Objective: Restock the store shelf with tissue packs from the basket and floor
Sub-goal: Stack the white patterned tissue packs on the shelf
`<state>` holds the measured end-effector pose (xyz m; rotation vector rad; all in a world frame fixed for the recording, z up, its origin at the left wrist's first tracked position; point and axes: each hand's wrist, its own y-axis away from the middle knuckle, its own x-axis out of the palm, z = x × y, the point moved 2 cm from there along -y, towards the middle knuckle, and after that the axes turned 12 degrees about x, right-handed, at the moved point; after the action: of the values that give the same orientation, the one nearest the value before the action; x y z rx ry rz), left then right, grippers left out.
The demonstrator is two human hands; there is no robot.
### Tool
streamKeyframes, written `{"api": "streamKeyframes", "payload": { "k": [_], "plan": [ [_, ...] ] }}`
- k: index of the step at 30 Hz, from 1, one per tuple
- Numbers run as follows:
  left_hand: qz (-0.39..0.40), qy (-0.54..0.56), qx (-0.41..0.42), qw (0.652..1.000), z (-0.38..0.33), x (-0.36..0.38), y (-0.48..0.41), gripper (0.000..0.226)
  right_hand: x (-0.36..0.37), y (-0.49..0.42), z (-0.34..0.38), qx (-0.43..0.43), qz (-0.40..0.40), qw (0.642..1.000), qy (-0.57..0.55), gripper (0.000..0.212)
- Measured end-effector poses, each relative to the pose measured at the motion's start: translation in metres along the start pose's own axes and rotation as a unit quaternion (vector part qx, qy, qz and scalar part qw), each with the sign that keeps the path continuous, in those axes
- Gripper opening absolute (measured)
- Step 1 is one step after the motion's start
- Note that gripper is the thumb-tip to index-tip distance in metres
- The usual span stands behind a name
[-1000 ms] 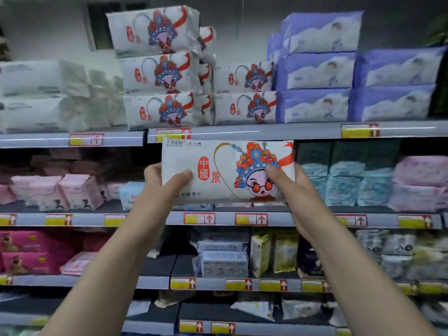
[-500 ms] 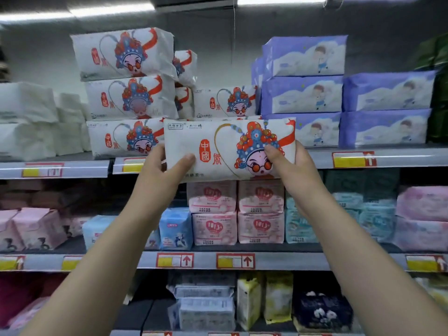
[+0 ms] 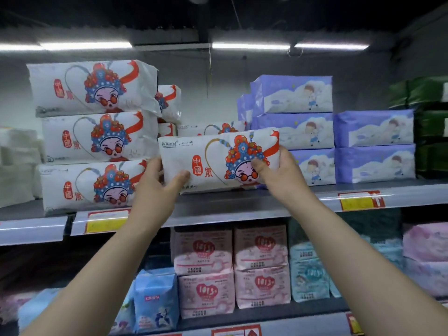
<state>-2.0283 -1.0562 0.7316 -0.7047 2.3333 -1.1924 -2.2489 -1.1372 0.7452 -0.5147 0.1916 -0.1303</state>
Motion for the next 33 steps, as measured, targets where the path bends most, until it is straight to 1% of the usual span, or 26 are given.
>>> {"api": "streamKeyframes", "payload": {
  "k": [2,3,7,11,13,15,18,19,21,23,25,27,30,33],
  "plan": [
    [0.017,-0.012,-0.004,1.000,0.010,0.005,-0.005,0.036,0.006,-0.005,-0.003,-0.006,0.007,0.999,0.031,0.034],
    [0.026,-0.018,-0.008,0.999,0.015,0.008,-0.008,0.039,0.010,-0.007,-0.005,-0.006,0.013,0.998,0.059,0.036],
    [0.060,-0.077,-0.013,0.995,0.032,0.016,-0.017,0.044,0.018,-0.013,-0.015,0.032,0.019,0.980,0.194,0.052],
    [0.075,-0.150,-0.023,0.986,0.038,0.016,-0.029,0.054,0.023,-0.017,-0.016,0.051,0.007,0.963,0.263,0.058],
    [0.089,-0.162,-0.031,0.982,0.039,0.014,-0.030,0.060,0.024,-0.015,-0.017,0.045,-0.009,0.962,0.271,0.057],
    [0.104,-0.172,-0.036,0.979,0.038,0.013,-0.030,0.062,0.025,-0.010,-0.019,0.036,-0.024,0.962,0.270,0.058],
    [0.120,-0.205,-0.046,0.970,0.033,0.014,-0.027,0.059,0.028,-0.003,-0.022,0.017,-0.045,0.964,0.263,0.061],
    [0.129,-0.223,-0.051,0.965,0.031,0.015,-0.024,0.059,0.030,0.002,-0.021,0.003,-0.054,0.963,0.264,0.066],
    [0.142,-0.239,-0.042,0.960,0.027,0.015,-0.016,0.067,0.032,0.017,-0.022,-0.036,-0.071,0.956,0.283,0.083],
    [0.143,-0.241,-0.008,0.960,0.024,0.013,-0.003,0.078,0.036,0.038,-0.022,-0.088,-0.073,0.939,0.326,0.089],
    [0.152,-0.286,0.036,0.945,0.021,0.009,0.014,0.079,0.040,0.058,-0.027,-0.141,-0.053,0.925,0.350,0.086],
    [0.198,-0.359,0.048,0.911,0.021,0.005,0.037,0.081,0.045,0.076,-0.031,-0.178,-0.015,0.917,0.356,0.082],
    [0.270,-0.410,0.015,0.871,0.023,-0.010,0.078,0.082,0.060,0.103,-0.042,-0.190,0.078,0.896,0.394,0.081],
    [0.313,-0.437,-0.028,0.843,0.032,-0.037,0.123,0.082,0.082,0.134,-0.054,-0.201,0.158,0.879,0.402,0.079]
  ]
}}
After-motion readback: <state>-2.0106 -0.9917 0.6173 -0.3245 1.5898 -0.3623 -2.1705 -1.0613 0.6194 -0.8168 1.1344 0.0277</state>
